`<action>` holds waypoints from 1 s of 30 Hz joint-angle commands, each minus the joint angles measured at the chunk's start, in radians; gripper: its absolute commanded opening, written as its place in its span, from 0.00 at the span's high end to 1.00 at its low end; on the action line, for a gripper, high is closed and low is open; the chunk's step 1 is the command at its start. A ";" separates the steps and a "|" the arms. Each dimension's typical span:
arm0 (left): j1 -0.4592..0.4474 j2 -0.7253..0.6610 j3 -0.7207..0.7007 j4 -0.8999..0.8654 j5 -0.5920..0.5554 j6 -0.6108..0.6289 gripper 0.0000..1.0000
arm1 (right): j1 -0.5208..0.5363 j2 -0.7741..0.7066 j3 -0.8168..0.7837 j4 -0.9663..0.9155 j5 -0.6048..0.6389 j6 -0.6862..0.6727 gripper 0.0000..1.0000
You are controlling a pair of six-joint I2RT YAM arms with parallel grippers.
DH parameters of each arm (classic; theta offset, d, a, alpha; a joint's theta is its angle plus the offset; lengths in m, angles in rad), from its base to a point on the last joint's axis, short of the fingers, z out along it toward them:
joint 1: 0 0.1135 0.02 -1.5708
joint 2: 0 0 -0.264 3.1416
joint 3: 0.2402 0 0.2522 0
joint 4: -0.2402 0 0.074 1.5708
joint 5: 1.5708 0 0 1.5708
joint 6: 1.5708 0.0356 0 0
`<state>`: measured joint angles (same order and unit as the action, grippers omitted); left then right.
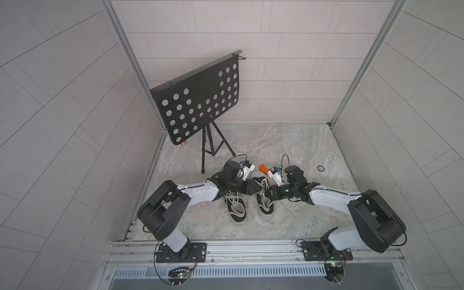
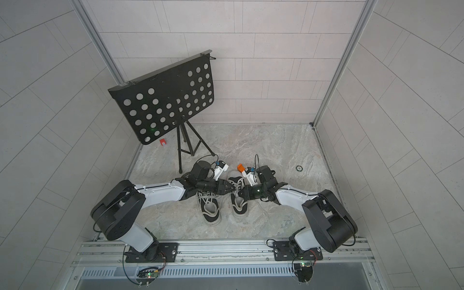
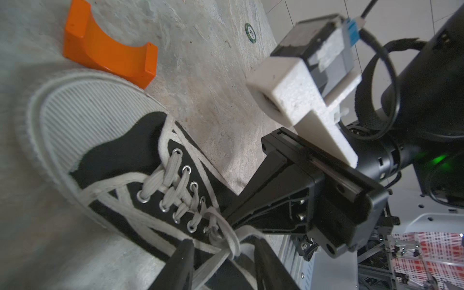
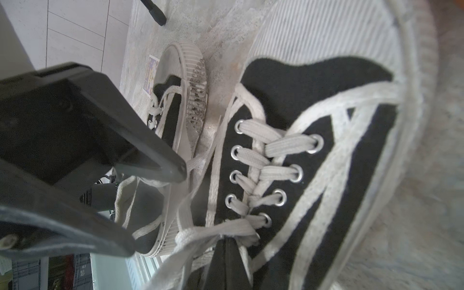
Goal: Tie the shoes
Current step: Cross the shoelace with the shoelace.
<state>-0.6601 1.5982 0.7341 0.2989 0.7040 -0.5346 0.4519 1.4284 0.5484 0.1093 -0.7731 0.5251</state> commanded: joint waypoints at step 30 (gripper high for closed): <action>0.002 0.199 0.119 -0.065 0.181 0.038 0.89 | 0.005 -0.056 -0.042 0.068 0.083 0.053 1.00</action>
<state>-0.6529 1.7844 0.8433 0.2470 0.8619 -0.5152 0.4519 1.3666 0.5152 0.1616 -0.6945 0.5751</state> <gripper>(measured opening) 0.108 0.045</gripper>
